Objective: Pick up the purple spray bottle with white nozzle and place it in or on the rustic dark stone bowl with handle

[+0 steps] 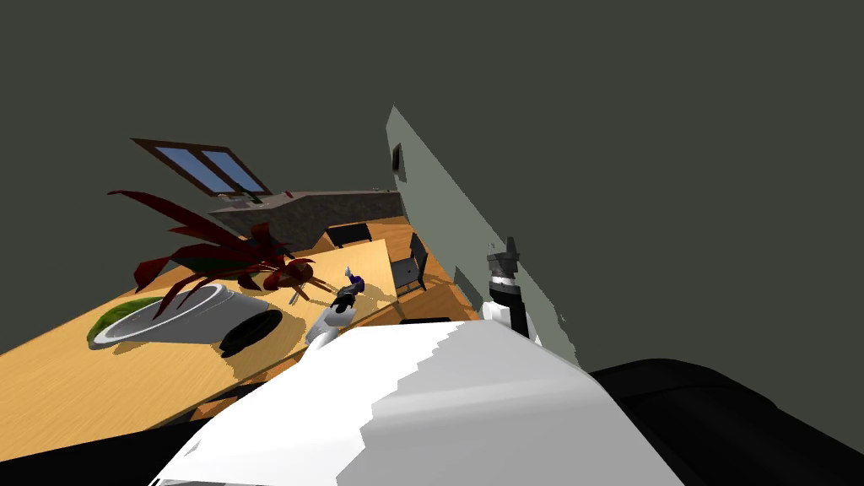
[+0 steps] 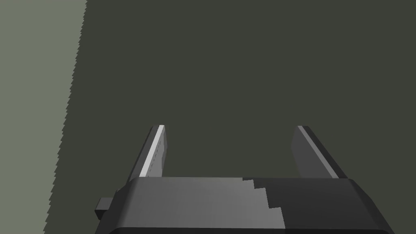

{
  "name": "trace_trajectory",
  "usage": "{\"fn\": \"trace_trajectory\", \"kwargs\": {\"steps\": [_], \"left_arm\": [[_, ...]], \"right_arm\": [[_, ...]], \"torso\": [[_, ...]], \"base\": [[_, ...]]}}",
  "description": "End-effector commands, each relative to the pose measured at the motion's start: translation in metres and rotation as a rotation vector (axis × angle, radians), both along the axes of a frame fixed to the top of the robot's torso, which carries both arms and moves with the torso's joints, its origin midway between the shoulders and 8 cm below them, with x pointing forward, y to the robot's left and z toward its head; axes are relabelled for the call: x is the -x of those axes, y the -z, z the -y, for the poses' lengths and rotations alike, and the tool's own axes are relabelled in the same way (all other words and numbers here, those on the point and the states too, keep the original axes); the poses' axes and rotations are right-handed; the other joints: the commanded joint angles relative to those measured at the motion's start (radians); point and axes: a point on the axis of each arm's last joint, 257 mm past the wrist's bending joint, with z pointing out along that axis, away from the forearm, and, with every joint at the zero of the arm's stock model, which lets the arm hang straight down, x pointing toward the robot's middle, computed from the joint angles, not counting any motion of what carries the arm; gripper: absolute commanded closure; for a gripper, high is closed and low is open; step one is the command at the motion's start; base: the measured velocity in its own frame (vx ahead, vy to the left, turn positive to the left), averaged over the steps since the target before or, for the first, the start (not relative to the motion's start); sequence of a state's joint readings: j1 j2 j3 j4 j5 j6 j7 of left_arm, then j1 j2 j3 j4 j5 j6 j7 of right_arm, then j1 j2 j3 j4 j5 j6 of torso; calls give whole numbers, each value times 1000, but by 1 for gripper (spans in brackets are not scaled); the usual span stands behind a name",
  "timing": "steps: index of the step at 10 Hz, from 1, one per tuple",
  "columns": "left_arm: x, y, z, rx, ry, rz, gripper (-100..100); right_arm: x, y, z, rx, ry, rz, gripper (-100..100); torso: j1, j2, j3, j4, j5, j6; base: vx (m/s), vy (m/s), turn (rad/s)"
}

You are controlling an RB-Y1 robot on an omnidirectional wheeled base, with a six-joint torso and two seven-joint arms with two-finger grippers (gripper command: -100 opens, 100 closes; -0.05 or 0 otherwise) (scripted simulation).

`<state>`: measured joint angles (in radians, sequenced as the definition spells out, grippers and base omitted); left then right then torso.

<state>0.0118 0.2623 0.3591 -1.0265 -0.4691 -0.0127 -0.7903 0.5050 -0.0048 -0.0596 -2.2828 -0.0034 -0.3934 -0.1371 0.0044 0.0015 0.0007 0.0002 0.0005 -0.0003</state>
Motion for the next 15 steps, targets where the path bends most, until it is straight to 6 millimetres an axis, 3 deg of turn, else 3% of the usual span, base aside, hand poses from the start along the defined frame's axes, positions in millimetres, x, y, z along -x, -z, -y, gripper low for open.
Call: {"fn": "trace_trajectory", "kwargs": {"steps": [1, 2, 3, 4, 5, 6, 7, 8, 9, 10, 12, 13, 15], "left_arm": [[-9, 1, 8, -14, 17, -8, -100], [-24, 3, 27, 4, 27, -2, -100], [-25, 2, 27, -14, 38, -8, -100], [-42, 2, 48, 1, 53, -2, -100], [-42, 2, 48, -13, 60, -9, -100], [-58, 1, 70, 9, 73, 2, -100], [-58, 1, 70, -13, 84, -9, -100], [-74, -1, 93, 4, 102, -1, -100], [-74, -1, 93, -13, 111, -9, -100], [-90, -4, 116, -2, 134, -4, -100], [-88, -4, 111, -9, 134, -6, -100], [-88, -4, 112, -11, 135, -8, 100], [-88, -4, 112, -11, 136, -8, 100]], "right_arm": [[0, 0, 0, 0, 0, 0, 0], [0, 0, 0, 0, 0, 0, 0], [0, 0, 0, 0, 0, 0, 0], [0, 0, 0, 0, 0, 0, 0], [0, 0, 0, 0, 0, 0, 0], [0, 0, 0, 0, 0, 0, 0], [0, 0, 0, 0, 0, 0, 0], [0, 0, 0, 0, 0, 0, 0], [0, 0, 0, 0, 0, 0, 0], [0, 0, 0, 0, 0, 0, 0], [0, 0, 0, 0, 0, 0, 0], [0, 0, 0, 0, 0, 0, 0], [0, 0, 0, 0, 0, 0, 0]], "torso": [[0, 0, 0, 0, 0, 0], [0, 0, 0, 0, 0, 0], [0, 0, 0, 0, 0, 0], [-1, 0, 0, 0, 0, 0], [0, 0, 0, 0, 0, 0], [-1, 0, 0, 0, 0, 0], [0, 0, 0, 0, 0, 0], [-1, 0, 0, 0, 0, 0], [0, 0, 0, 0, 0, 0], [-1, 0, 0, 0, 0, 0], [0, 0, 0, 0, 0, 0], [-2, 0, 0, 0, 0, 0], [-4, 0, 0, 0, -1, 0]], "base": [[-25, 56, 60], [-29, 62, 146], [-17, 52, 56], [-13, 66, 111], [-16, 51, 65], [-20, 65, 131], [-16, 51, 69], [-24, 66, 141], [-14, 52, 55], [-18, 60, 127], [-6, 43, 31], [0, 0, 0], [0, 0, 0]]}}
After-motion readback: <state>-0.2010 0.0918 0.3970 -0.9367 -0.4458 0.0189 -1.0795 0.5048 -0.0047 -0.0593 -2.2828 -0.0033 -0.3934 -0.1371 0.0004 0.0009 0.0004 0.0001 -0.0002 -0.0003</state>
